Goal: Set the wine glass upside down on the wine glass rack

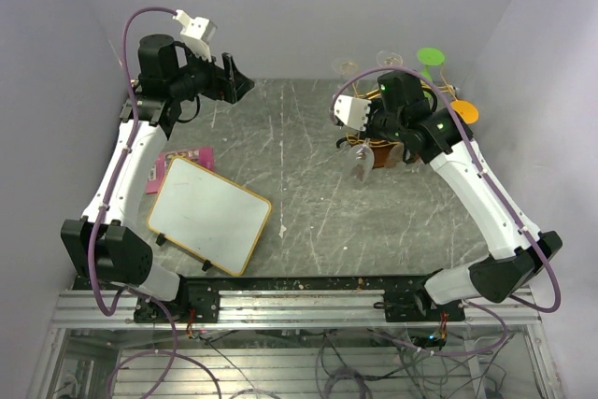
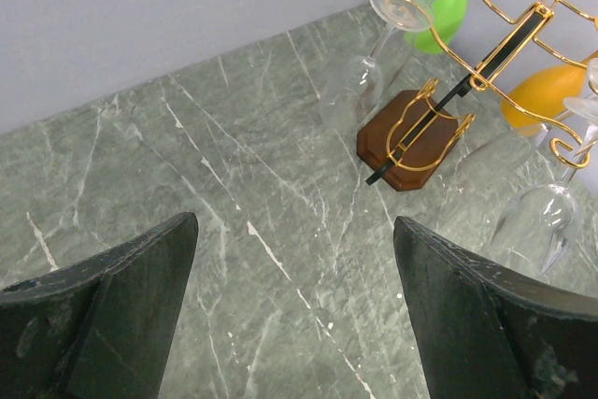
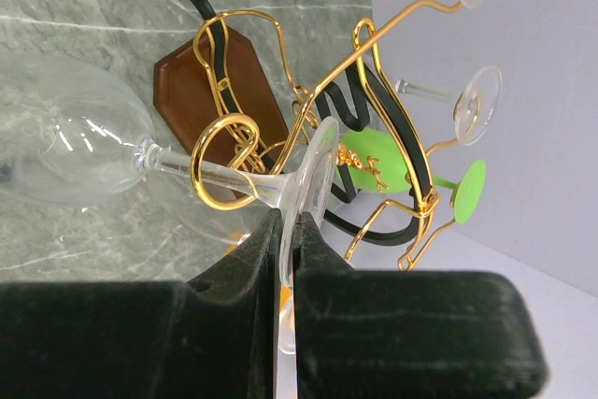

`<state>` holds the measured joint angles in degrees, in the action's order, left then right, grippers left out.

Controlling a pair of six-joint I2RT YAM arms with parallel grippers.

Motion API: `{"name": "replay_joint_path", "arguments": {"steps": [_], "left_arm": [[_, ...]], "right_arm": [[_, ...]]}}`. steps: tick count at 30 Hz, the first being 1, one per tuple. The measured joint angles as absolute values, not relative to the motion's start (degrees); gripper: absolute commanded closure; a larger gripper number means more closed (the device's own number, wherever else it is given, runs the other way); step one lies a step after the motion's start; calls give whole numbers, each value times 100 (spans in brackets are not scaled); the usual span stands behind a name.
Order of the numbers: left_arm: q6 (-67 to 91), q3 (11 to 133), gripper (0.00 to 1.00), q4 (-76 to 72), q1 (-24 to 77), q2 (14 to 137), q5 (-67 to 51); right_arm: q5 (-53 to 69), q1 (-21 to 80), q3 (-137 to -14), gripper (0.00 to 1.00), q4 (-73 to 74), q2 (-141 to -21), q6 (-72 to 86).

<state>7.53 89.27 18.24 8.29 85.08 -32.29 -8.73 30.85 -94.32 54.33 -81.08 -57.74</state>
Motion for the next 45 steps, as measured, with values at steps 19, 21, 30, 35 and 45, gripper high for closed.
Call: {"name": "replay_joint_path", "arguments": {"steps": [19,21,30,35,45], "left_arm": [[751,8757,4,1758,829,8508,-3293],[751,8731,4,1747,829,8508,-3308],[749,8722,3,1739,829,8506,-3343],[744,8722,3,1739,829,8506,-3350],[738,8722,3,1739,829,8506,-3369]], "right_arm": [[-679,3131,-9290,100,5384,-8128,-5763],[-670,3135,-9275,100,5371,-8128,-5756],[-659,3164,-9244,99,5317,-8152,-5752],[-637,3175,-9166,97,5306,-8152,-5756],[-635,3190,-9122,92,5306,-8152,-5774]]}}
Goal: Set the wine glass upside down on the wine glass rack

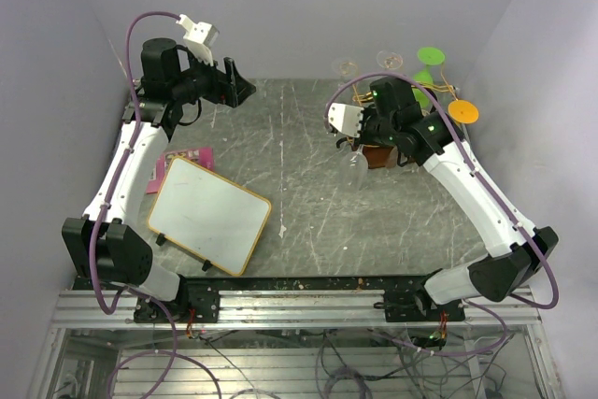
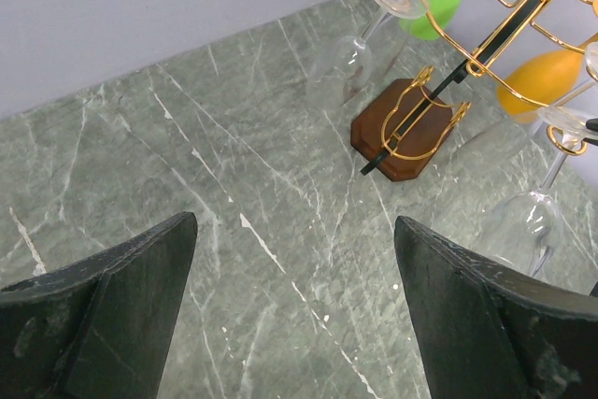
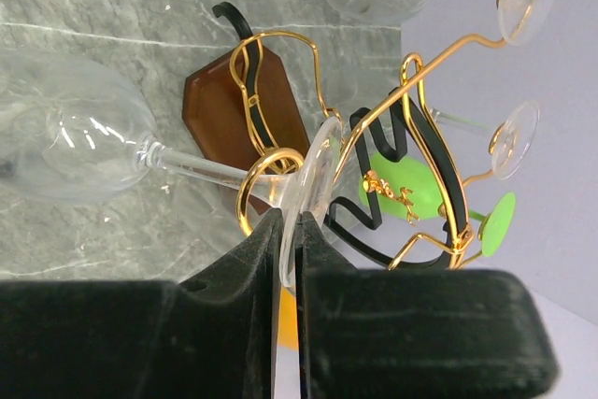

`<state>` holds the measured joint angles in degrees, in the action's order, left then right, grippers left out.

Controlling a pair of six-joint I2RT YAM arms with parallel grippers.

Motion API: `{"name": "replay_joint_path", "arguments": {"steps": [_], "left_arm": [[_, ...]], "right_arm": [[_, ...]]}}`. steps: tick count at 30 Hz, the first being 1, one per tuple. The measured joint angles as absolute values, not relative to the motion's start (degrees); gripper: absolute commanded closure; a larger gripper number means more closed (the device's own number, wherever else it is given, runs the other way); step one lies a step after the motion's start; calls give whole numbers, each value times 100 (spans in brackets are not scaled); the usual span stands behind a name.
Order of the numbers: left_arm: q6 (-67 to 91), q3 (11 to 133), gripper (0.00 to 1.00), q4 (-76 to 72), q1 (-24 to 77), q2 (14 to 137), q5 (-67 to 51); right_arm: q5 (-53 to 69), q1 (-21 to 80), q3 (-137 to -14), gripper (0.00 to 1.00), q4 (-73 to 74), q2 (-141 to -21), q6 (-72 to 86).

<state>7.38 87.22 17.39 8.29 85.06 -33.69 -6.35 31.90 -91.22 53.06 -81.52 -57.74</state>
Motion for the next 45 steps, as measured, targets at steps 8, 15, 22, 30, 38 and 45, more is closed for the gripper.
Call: {"name": "replay_joint_path", "arguments": {"steps": [8,15,22,30,38,45], "left_arm": [[729,8722,3,1739,829,8506,-3374],[707,8722,3,1739,829,8506,-3374],[687,8713,3,1739,829,8506,-3371],[683,8613,3,1734,829,8497,-3371],[633,8554,3,1734,829,8433,-3369],[574,8552,2,1737,829,8344,-3367]], "right_arm": [[-585,3192,-9122,86,5312,-8152,-5774],[-574,3194,-9122,85,5349,-8180,-5774],[-569,3194,-9122,80,5352,-8191,-5774],[-552,3194,-9122,77,5389,-8191,-5771],[-534,3194,-9122,74,5389,-8191,-5774],[-534,3194,-9045,72,5339,-8173,-5774]]}}
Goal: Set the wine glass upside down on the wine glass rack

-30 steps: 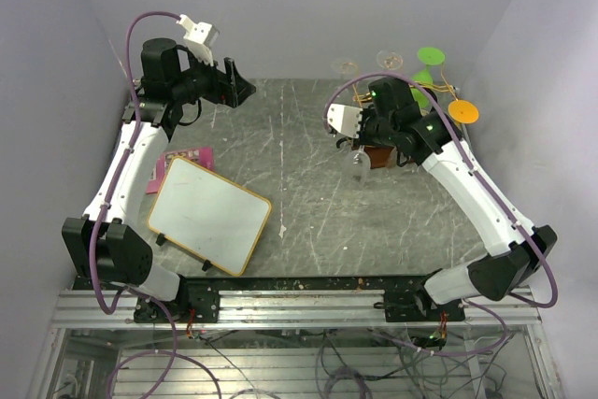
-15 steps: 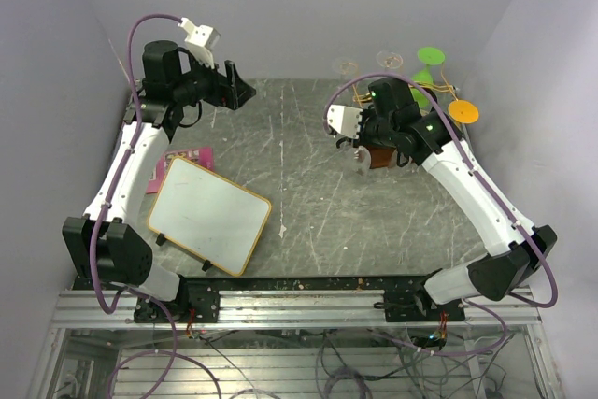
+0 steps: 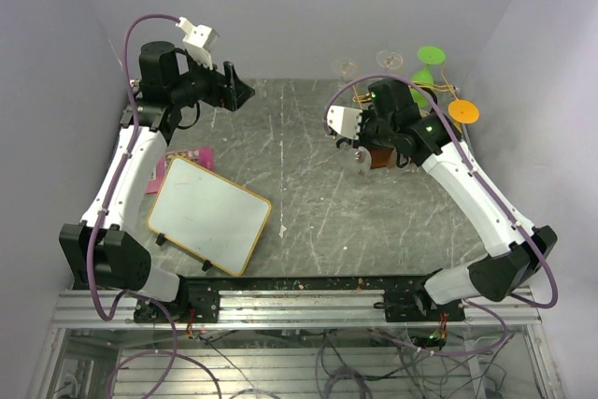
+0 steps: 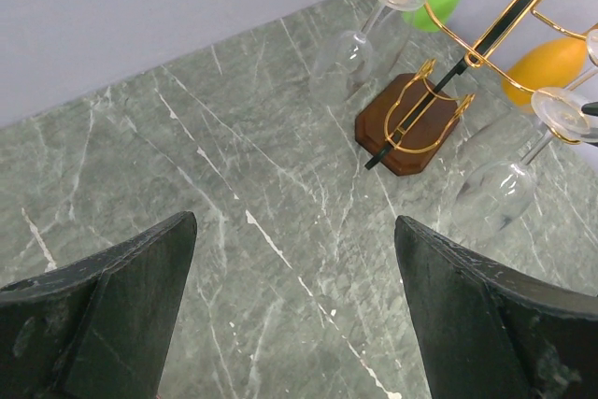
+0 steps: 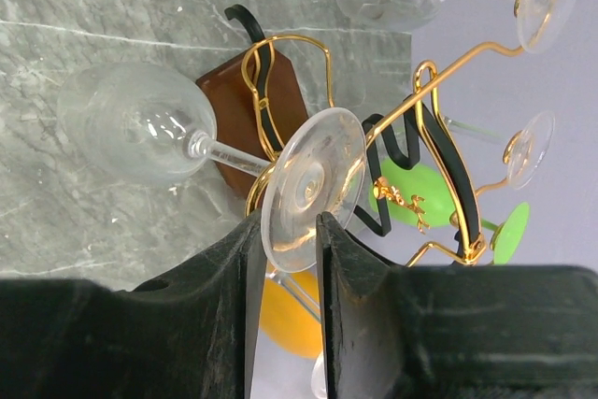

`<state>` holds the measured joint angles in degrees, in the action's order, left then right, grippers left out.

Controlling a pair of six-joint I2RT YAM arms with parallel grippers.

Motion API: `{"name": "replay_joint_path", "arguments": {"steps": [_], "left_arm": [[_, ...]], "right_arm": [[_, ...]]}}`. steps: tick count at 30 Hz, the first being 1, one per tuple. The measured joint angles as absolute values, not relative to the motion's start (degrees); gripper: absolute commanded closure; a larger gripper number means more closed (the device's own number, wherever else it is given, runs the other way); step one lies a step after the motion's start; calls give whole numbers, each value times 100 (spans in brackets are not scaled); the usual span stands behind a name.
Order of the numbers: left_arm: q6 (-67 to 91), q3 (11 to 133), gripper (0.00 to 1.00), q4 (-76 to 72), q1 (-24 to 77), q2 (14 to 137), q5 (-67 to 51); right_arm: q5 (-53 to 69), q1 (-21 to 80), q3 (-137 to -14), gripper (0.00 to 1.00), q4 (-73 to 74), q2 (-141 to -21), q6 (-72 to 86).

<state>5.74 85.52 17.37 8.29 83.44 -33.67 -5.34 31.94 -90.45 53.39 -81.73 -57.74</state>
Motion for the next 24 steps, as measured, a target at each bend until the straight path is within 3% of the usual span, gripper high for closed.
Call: {"name": "replay_joint_path", "arguments": {"steps": [24], "left_arm": [[183,8302,2,1761,829,7854,-3232]], "right_arm": [[-528,3186,-8868,65,5312,-7863,-5771]]}}
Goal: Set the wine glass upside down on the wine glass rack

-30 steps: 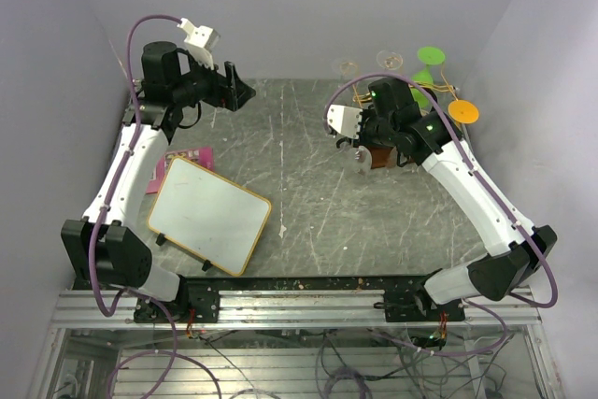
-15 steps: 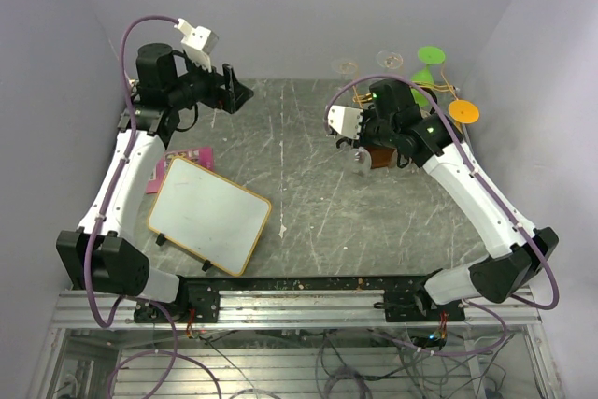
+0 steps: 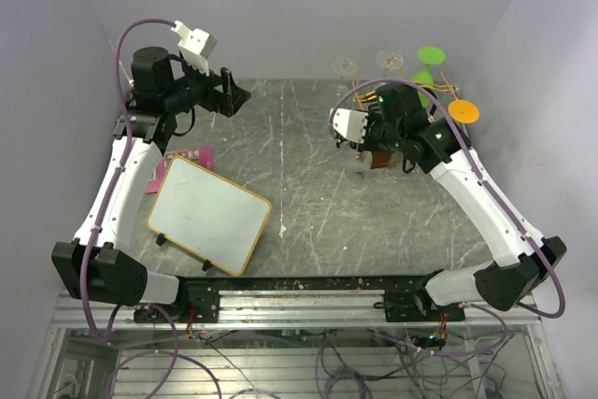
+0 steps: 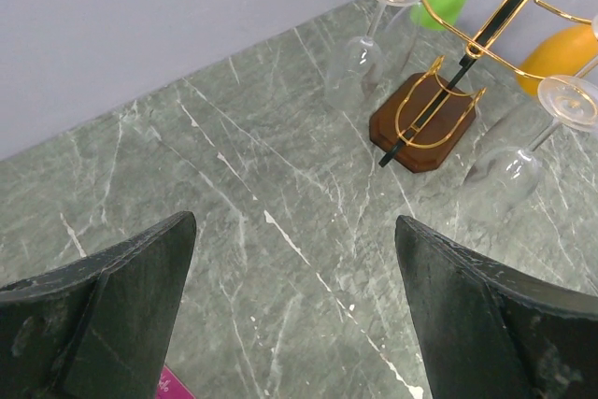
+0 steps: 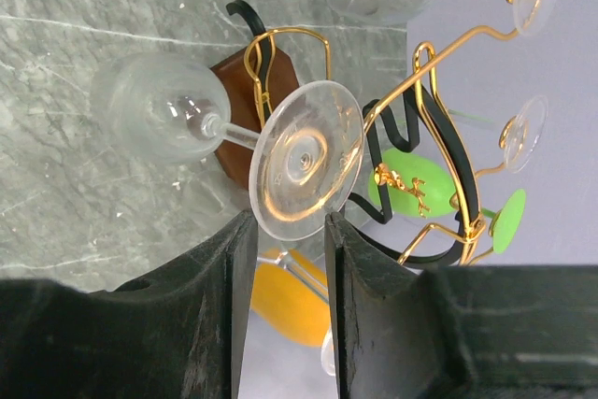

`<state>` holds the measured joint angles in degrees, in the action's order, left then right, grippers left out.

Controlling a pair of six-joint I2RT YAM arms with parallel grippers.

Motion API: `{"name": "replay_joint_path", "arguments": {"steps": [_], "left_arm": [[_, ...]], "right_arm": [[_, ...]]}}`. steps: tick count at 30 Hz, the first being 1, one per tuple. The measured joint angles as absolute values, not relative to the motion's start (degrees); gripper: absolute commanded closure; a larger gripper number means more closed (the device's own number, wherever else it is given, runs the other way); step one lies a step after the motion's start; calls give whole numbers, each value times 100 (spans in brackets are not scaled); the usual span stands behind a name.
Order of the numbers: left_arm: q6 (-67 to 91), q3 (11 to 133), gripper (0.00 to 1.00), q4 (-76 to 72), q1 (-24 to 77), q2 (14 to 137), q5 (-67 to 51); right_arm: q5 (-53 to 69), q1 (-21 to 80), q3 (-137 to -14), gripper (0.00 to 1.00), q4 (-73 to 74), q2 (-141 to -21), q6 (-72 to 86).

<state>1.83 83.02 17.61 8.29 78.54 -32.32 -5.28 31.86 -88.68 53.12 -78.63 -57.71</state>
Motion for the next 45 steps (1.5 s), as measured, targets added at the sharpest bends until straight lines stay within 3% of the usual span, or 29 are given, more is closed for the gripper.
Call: {"name": "replay_joint_path", "arguments": {"steps": [6,16,20,21,22,32,45], "left_arm": [[16,8263,1,1833,829,7767,-3124],[-550,7885,1,1957,829,7188,-1822],[-790,7612,1,1831,829,6785,-1087],[-847,7588,1,1817,829,6729,-982],[-891,7581,1,1802,829,6694,-891],[-965,7216,1,1754,829,6034,-515],[-829,7159,1,2198,480,5177,-578]], "right_arm": [[-399,3094,-8746,64,5304,-7636,-5758],[-224,2097,-8473,42,4296,-7078,-4816],[-296,1651,-8407,25,3531,-7065,-3964],[-314,1509,-8405,17,3321,-7070,-3691],[-316,1402,-8403,2,3157,-7070,-3470],[-650,1011,-7518,0,1712,-6438,-2287],[-410,707,-7481,0,2252,-5568,-2204]]}}
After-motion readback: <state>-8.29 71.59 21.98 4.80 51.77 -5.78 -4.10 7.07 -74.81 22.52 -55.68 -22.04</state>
